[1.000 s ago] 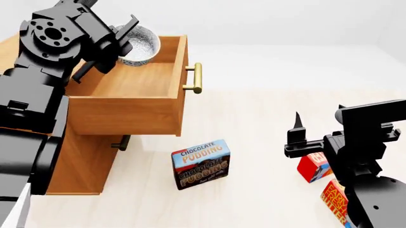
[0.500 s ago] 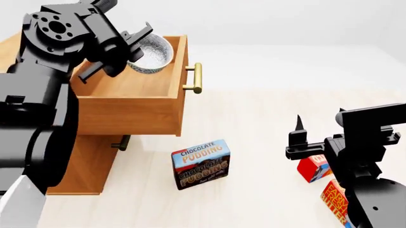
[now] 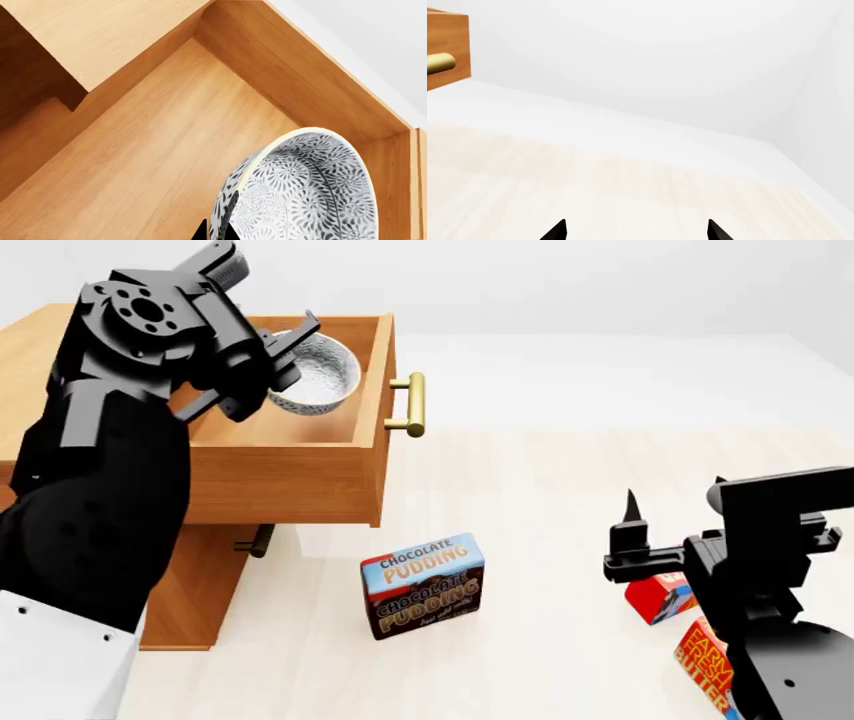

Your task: Put the bowl in the top drawer of the cabinet.

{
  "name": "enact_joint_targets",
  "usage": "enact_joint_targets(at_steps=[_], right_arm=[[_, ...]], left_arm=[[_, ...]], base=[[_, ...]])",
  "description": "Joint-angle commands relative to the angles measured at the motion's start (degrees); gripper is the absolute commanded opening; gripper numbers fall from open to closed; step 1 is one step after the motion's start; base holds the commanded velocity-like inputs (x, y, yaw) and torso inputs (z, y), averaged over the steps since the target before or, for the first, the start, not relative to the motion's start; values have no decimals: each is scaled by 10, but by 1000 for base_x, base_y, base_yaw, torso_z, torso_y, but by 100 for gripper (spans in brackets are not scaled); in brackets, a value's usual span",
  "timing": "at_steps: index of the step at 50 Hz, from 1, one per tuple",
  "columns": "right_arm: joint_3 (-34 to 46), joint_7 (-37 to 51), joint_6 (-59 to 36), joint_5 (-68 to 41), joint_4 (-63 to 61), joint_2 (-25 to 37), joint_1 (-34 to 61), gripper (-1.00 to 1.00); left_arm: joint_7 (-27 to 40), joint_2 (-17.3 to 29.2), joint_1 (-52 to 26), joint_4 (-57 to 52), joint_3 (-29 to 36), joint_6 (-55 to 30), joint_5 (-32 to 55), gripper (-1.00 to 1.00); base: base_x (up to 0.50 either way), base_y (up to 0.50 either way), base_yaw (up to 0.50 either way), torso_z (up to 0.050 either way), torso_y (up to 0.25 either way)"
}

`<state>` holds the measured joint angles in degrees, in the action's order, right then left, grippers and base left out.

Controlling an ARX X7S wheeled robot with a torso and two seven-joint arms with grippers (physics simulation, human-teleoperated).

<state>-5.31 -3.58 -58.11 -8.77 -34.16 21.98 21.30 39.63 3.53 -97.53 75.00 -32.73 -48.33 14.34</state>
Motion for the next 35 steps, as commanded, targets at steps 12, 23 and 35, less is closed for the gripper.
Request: enact_joint_targets(at_steps=[12, 23, 35], right_arm=[[-3, 4, 9, -1, 6, 3, -10, 100], [-5, 5, 8, -3, 2, 4, -13, 100], [-7, 5, 10, -5, 3, 5, -15, 100]], left_arm=[[-23, -1, -4, 0, -115, 15, -140, -100], [-33, 0, -6, 0, -115, 31, -141, -100], [-81, 0, -8, 0, -106, 23, -142, 100]], base=[[0, 0, 0, 0, 1], [0, 0, 0, 0, 0], [0, 0, 0, 0, 0]])
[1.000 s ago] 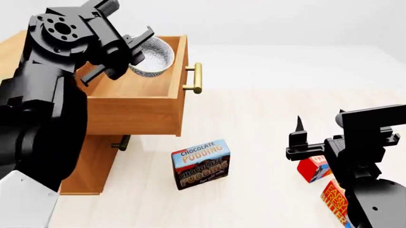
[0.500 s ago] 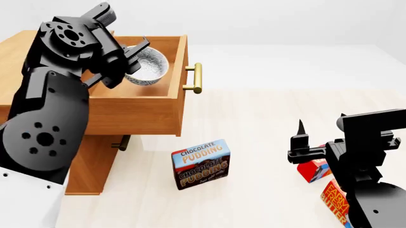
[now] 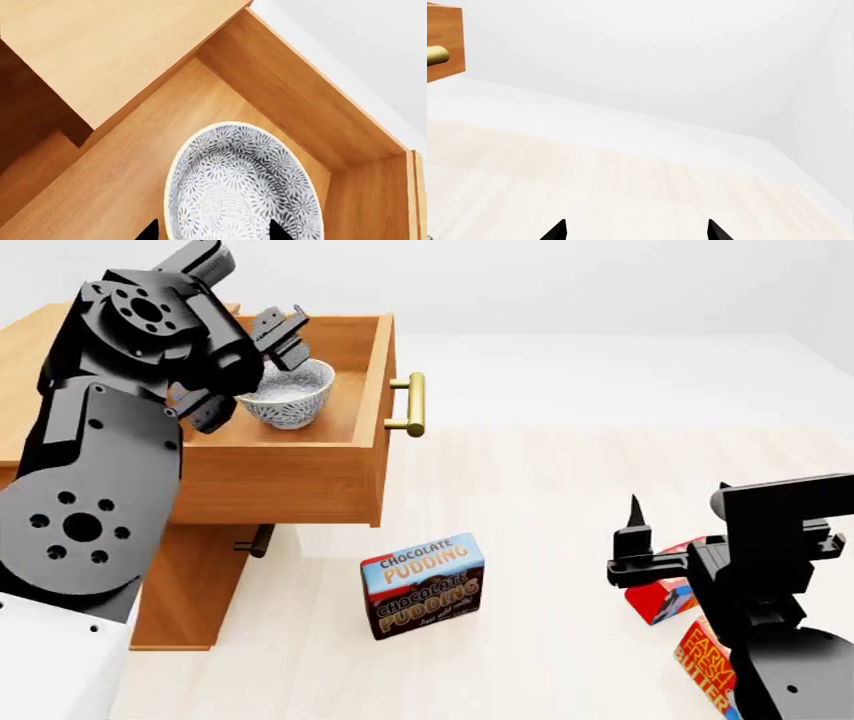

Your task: Put the bowl in the top drawer of the cabinet.

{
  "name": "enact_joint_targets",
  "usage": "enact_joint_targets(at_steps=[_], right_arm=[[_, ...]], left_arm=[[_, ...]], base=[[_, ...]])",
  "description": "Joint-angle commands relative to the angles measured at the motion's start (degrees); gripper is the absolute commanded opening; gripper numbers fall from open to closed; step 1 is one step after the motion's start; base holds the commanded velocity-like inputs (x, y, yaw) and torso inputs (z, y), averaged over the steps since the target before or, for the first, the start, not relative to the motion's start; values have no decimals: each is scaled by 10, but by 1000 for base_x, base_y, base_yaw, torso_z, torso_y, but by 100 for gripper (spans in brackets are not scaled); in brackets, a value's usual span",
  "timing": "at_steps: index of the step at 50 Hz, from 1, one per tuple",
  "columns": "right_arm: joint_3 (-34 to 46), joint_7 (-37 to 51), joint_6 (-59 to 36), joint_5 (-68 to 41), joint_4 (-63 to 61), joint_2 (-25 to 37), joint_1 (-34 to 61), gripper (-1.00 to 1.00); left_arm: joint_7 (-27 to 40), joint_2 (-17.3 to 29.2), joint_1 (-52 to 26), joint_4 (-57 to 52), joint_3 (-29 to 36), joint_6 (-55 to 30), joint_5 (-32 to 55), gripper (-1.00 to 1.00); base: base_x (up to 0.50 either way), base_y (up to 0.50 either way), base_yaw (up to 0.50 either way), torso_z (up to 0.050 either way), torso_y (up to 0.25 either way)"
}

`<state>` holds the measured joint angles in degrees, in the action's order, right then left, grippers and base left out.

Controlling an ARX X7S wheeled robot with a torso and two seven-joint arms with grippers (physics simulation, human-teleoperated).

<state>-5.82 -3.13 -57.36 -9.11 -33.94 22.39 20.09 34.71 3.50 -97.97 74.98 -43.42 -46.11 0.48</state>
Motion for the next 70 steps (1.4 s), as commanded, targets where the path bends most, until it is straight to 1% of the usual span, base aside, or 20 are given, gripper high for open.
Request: enact_joint_targets(at_steps=[1, 13, 21, 35, 37, 39, 41, 43, 45, 47, 50, 57, 61, 66, 70], right_arm=[[-2, 1, 3, -2, 2, 1, -3, 100], [4, 4, 7, -1, 9, 0, 0, 100], [3, 5, 7, -3, 9, 0, -1, 100], [2, 7, 4, -5, 4, 0, -1, 100], [1, 7, 3, -6, 2, 1, -1, 100], [-2, 8, 0, -7, -3, 1, 0, 100], [-10, 13, -1, -8, -6, -3, 0, 100], [-13, 14, 0, -9, -6, -4, 0, 100], [-14, 15, 0, -9, -6, -4, 1, 100], [-14, 16, 0, -9, -6, -5, 2, 100], [-10, 17, -4, -9, -7, -5, 6, 100], [-8, 22, -24, -13, -29, -7, 18, 100], [-14, 28, -47, -18, -65, -11, 32, 100], [-19, 44, -85, -20, -133, -13, 60, 100], [-14, 61, -119, -13, -203, -4, 85, 100]], left_arm=[[-35, 1, -4, 0, 1, 1, -3, 100], [-55, 4, -6, 0, -1, 13, -2, 100], [-86, 9, -14, 0, -18, 52, 9, 100], [-107, 5, -49, -6, -3, 72, -1, 100], [-118, -7, -43, -47, 0, 47, 0, 100], [-133, -31, -23, -140, 6, -12, 8, 100], [-130, -35, -2, -204, 77, -44, 88, 100], [-121, -34, 26, -279, 129, -80, 182, 100], [-117, -34, 44, -340, 153, -108, 244, 100], [-114, -33, 58, -393, 163, -135, 294, 100], [-105, -32, 72, -458, 165, -171, 352, 100], [-63, -30, 102, -598, 143, -253, 481, 100], [-28, -31, 120, -677, 120, -307, 565, 100], [45, -32, 150, -789, 89, -376, 715, 100], [75, -21, 186, -882, 81, -409, 810, 100]], base=[[0, 0, 0, 0, 0], [0, 0, 0, 0, 0], [0, 0, 0, 0, 0], [0, 0, 0, 0, 0], [0, 0, 0, 0, 0], [0, 0, 0, 0, 0], [0, 0, 0, 0, 0], [0, 0, 0, 0, 0], [0, 0, 0, 0, 0], [0, 0, 0, 0, 0], [0, 0, 0, 0, 0], [0, 0, 0, 0, 0], [0, 0, 0, 0, 0], [0, 0, 0, 0, 0], [0, 0, 0, 0, 0]])
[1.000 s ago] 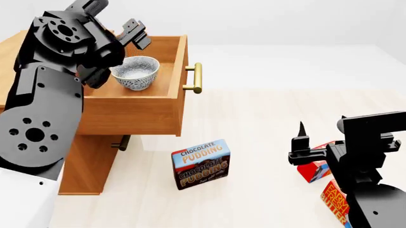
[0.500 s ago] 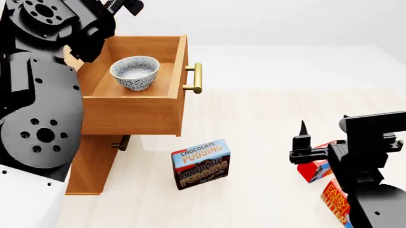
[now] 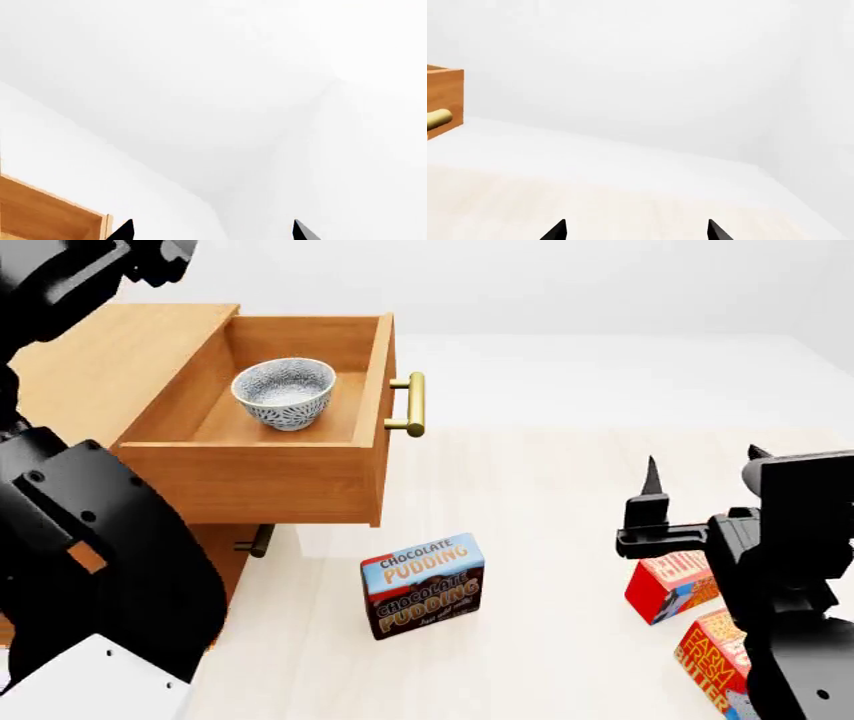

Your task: Put the bowl in the top drawer of the cabinet.

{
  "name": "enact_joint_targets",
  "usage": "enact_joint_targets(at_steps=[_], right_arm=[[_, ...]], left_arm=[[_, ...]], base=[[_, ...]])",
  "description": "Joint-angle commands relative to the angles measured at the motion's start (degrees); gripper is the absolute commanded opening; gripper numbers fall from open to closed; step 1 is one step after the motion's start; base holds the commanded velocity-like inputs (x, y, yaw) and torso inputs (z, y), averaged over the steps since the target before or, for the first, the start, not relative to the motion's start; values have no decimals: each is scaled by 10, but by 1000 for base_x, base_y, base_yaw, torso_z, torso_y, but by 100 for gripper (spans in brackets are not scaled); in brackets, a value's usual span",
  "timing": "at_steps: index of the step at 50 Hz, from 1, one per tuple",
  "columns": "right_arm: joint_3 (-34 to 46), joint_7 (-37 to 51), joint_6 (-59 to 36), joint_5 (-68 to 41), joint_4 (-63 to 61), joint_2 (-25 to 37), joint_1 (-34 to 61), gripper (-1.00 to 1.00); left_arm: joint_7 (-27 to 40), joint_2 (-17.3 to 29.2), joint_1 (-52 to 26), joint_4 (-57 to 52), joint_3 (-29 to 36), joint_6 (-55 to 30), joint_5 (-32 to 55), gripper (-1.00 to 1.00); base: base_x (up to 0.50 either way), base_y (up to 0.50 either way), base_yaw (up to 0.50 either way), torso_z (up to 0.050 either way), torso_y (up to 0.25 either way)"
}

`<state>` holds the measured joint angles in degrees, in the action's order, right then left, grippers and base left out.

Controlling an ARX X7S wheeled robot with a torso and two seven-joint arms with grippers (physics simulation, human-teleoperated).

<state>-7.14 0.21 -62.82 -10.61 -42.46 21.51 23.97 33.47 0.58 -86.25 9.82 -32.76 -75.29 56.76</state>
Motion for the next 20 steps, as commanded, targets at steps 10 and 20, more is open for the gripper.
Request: enact_joint_targets(at_steps=[10, 20], right_arm=[[-42, 435, 9, -485, -175, 216, 95, 100], [308, 681, 374, -520, -175, 523, 190, 100]], left_arm=[[-106, 91, 272, -507, 57, 17, 88, 100], [-183, 117, 436, -646, 31, 86, 60, 100]], base=[[0, 0, 0, 0, 0], [0, 0, 0, 0, 0]])
